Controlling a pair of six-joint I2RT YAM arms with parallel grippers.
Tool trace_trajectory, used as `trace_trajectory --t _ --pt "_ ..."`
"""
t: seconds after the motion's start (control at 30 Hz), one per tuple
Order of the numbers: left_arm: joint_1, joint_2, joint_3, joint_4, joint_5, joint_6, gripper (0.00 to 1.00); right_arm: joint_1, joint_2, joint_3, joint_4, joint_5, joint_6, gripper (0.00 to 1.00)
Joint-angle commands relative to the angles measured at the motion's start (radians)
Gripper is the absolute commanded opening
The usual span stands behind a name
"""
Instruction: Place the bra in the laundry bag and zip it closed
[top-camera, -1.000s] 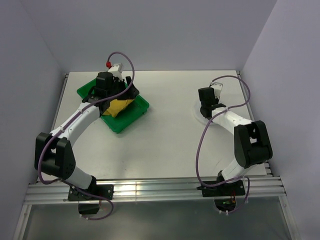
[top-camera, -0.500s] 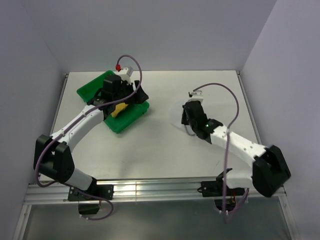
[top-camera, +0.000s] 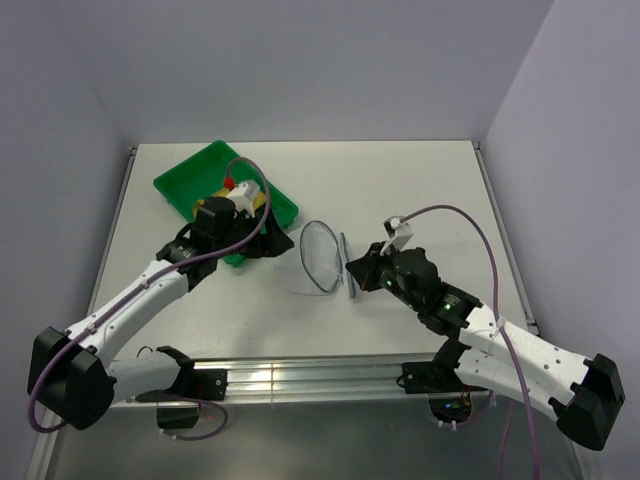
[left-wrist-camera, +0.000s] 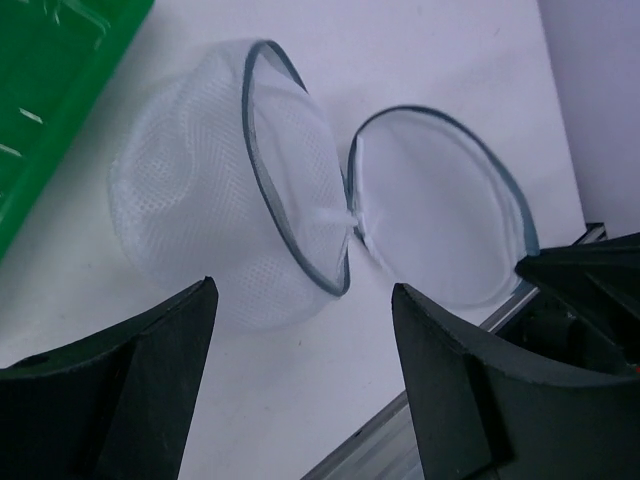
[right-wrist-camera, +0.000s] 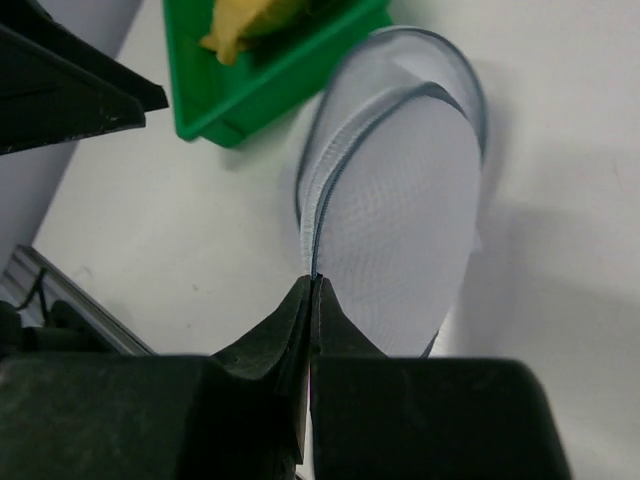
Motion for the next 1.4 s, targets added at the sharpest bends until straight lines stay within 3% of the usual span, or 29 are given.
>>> trace_trajectory --t 0.0,0.13,0.3,0.43,0.47,0.5,0.57,0.93,1.07,1.13,1.17,1.27,1.37 --pt "-0.071 0.001 -0.061 0.037 -0.106 -0.046 0.78 -0.027 -0.048 -0.03 0.01 -0.004 -0.015 0.0" --pt "-0.158 0.069 -0.075 0.094 -0.117 -0.047 0.8 -0.068 -0.077 -0.056 0.007 -0.061 -0.037 0.0" --pt "-0.217 0.236 0.024 0.108 -0.213 -0.024 0.82 -0.07 -0.106 -0.066 0.008 -0.1 -0.037 0.0" --pt "-0.218 0.329 0.07 0.131 -0.263 -0.014 0.73 -0.07 -0.138 -0.077 0.001 -0.106 -0.041 0.0" --pt "-0.217 0.349 0.075 0.149 -0.263 -0.01 0.66 -0.07 -0.141 -0.08 -0.001 -0.104 -0.041 0.0" --pt "-0.217 0.356 0.08 0.157 -0.263 -0.008 0.36 -0.07 -0.144 -0.083 -0.004 -0.1 -0.041 0.0" --pt "-0.217 0.348 0.083 0.157 -0.302 -0.013 0.02 -0.073 -0.155 -0.091 -0.007 -0.083 -0.047 0.0" --pt "-0.278 -0.066 0.077 0.008 -0.289 -0.118 0.0 -0.145 -0.19 -0.011 -0.028 0.057 -0.027 0.0" --pt "-0.313 -0.095 0.022 -0.01 -0.353 -0.128 0.0 -0.148 -0.19 -0.033 -0.005 0.034 -0.012 0.0" --pt "-0.312 -0.08 0.009 -0.026 -0.373 -0.137 0.0 -0.166 -0.126 -0.074 0.001 0.144 -0.012 0.0" --pt "-0.313 -0.078 0.006 -0.006 -0.323 -0.136 0.0 -0.232 -0.05 -0.074 -0.016 0.143 -0.015 0.0" --pt "-0.327 -0.08 0.049 0.031 -0.299 -0.143 0.0 -0.326 -0.009 -0.069 -0.03 -0.018 -0.012 0.0" --pt "-0.359 -0.072 0.099 0.016 -0.296 -0.132 0.0 -0.32 -0.156 -0.011 -0.079 -0.116 -0.03 0.0"
